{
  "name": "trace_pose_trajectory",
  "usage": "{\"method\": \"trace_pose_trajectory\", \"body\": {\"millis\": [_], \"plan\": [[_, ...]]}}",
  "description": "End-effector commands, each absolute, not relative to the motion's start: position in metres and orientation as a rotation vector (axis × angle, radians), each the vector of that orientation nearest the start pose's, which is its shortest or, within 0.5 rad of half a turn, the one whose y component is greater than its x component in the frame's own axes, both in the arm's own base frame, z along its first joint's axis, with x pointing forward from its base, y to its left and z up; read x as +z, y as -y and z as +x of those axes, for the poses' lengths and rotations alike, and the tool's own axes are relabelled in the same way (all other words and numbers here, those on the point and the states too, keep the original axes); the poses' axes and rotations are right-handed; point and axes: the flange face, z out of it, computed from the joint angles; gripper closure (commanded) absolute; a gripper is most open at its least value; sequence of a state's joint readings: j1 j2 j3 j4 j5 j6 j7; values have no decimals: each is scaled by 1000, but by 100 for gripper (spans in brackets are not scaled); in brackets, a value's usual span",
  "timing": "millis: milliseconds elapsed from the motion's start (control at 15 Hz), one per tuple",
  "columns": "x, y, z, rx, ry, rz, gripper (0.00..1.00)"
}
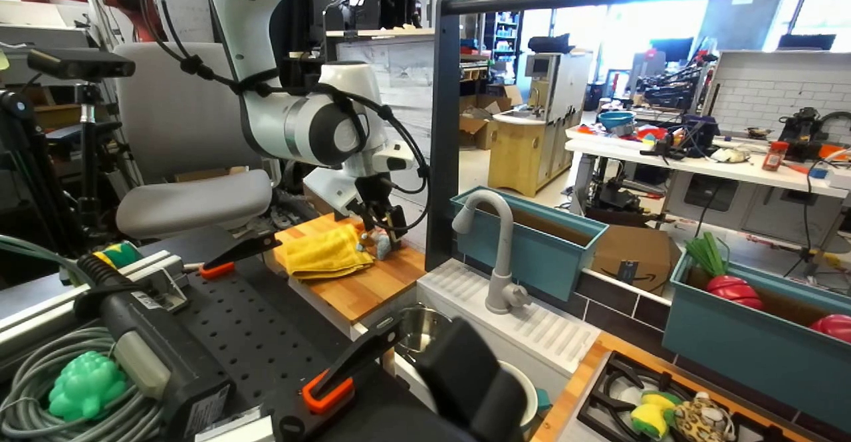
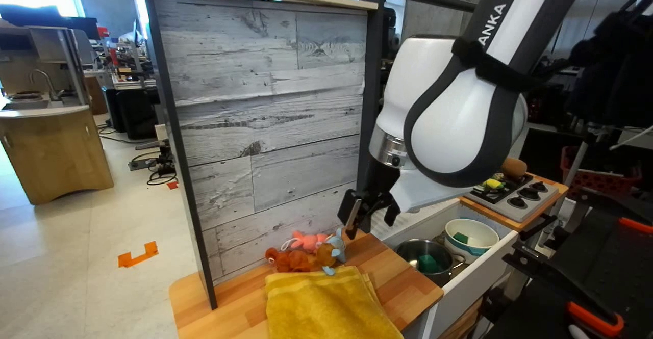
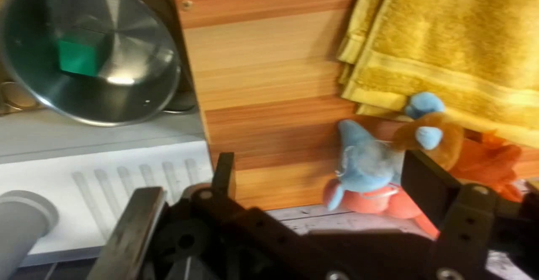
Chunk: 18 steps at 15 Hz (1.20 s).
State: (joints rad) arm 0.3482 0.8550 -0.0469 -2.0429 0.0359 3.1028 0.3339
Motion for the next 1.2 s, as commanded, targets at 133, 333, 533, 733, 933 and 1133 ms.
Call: {"method": "trace_pose_trajectory", "body": {"millis": [133,333,533,733,933,1133], "plan": [[5,-224,579,-368,-1,-2987,0],[-13,-237,590,-345,11,-2981,35],[-20,-231,595,-324,4,-2982,58],[3,-218,585,-257,27,-3041,80],[50,-194,564,-144,22,-3110,99],[89,-157,561,-145,-86,-3179,97]]}}
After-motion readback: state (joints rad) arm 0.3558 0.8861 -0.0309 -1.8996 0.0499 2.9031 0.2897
